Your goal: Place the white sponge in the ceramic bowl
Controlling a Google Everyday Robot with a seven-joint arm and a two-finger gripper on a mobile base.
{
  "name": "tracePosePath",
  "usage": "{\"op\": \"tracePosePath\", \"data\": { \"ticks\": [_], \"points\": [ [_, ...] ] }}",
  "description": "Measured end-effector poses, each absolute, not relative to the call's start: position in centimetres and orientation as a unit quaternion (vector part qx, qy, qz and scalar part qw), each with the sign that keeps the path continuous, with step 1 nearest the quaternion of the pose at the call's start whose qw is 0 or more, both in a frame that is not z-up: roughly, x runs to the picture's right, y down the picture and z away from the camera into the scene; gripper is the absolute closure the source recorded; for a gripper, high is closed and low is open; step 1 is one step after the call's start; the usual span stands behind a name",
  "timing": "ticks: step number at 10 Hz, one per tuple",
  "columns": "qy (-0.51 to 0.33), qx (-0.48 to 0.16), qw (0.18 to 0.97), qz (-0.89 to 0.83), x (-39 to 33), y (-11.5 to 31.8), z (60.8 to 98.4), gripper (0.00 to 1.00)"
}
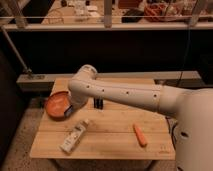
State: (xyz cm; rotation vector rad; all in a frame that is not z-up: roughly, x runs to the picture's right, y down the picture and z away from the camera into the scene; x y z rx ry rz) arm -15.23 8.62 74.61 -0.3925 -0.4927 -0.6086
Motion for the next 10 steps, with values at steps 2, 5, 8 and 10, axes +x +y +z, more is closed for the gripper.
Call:
{"op": "tracePosePath", "data": {
  "ticks": [2, 5, 8, 10],
  "points": [
    [-0.237, -0.183, 0.907, -0.297, -15.6, 6.9, 75.8, 0.98],
    [-0.239, -0.177, 0.906, -0.301, -16.7, 6.0, 76.2, 0.98],
    [-0.241, -0.168, 0.906, -0.303, -17.4, 4.8, 77.4, 0.98],
    [-0.242, -0.167, 0.905, -0.307, -18.1, 4.9, 77.7, 0.98]
  ]
}}
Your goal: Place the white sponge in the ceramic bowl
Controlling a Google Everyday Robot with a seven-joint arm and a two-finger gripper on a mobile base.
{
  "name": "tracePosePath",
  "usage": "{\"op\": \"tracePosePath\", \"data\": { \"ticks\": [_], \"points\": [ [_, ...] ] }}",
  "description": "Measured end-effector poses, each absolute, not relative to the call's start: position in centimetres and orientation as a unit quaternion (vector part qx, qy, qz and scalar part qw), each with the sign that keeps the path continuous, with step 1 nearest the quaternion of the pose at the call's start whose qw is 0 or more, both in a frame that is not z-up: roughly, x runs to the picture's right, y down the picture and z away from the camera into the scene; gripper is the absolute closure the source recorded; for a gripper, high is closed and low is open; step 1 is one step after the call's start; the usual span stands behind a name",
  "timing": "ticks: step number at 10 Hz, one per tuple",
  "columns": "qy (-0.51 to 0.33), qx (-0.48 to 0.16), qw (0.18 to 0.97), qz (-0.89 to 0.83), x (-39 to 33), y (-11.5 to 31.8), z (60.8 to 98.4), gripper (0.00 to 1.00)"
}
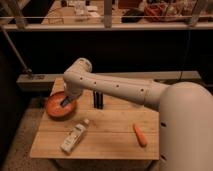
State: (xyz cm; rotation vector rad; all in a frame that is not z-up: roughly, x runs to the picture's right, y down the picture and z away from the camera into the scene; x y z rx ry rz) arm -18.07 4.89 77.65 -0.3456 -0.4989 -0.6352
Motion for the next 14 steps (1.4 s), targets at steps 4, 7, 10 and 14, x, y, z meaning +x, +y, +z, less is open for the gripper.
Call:
{"op": "tracePosePath", "data": {
  "ticks": [4, 7, 10, 14],
  "points": [
    [-0.242, -0.162, 0.904, -0.313, -19.0, 4.4, 78.8, 0.98],
    [-0.245, -0.161, 0.902, -0.317, -19.8, 4.4, 79.1, 0.98],
    [-0.246, -0.159, 0.900, -0.322, -20.4, 4.0, 79.7, 0.98],
    [-0.249, -0.157, 0.898, -0.327, -21.2, 3.9, 80.4, 0.98]
  ]
}}
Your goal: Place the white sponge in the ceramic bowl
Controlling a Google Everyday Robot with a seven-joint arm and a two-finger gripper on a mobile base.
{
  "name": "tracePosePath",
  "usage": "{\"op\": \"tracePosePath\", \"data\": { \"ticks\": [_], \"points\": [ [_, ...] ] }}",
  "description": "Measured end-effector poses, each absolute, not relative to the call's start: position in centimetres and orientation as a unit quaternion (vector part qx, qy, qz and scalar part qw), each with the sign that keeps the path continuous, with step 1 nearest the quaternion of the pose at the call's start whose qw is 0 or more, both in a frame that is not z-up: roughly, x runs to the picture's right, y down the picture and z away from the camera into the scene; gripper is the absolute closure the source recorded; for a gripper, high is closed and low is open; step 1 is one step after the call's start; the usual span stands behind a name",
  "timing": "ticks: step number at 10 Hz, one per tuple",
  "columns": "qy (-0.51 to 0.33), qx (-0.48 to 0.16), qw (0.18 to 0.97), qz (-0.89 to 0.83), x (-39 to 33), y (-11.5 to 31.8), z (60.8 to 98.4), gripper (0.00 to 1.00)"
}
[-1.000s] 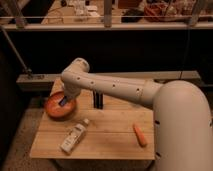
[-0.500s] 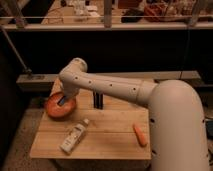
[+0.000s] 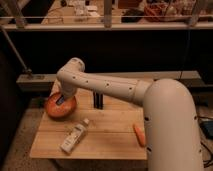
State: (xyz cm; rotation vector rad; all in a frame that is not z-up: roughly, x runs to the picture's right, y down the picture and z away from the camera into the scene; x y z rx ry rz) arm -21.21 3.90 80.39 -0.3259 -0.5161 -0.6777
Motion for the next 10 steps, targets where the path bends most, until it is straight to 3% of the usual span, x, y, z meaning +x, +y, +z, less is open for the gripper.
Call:
{"op": "tracePosePath", "data": {
  "ticks": [10],
  "points": [
    [-0.255, -0.159, 0.892, -0.338, -22.7, 4.2, 81.6, 0.98]
  ]
}}
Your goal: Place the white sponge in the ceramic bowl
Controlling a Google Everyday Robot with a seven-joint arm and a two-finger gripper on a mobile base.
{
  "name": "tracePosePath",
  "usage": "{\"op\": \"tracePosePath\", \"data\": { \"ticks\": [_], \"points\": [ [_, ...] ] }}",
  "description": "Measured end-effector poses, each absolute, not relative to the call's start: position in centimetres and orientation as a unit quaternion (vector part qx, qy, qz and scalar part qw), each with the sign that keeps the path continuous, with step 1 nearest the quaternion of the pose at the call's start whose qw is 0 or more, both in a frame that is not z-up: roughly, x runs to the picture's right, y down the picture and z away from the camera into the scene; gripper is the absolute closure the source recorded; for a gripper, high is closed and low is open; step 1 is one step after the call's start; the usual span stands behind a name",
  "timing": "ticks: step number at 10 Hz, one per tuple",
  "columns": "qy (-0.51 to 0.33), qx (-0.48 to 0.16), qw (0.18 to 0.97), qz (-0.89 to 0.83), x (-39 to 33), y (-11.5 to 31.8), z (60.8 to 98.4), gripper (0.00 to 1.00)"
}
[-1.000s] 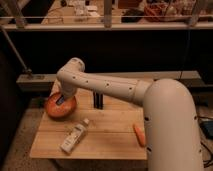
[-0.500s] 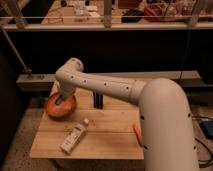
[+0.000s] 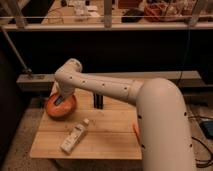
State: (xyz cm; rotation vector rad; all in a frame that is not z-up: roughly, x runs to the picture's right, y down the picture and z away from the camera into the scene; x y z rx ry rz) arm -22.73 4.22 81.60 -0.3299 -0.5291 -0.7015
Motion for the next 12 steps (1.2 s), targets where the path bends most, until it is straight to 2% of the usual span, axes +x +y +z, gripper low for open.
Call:
{"op": "tracePosePath", "data": {
  "ticks": [10, 12],
  "points": [
    [-0.261, -0.159, 0.887, -0.346, -23.6, 4.6, 82.4, 0.98],
    [-0.261, -0.159, 0.887, -0.347, -23.7, 4.7, 82.6, 0.92]
  ]
}}
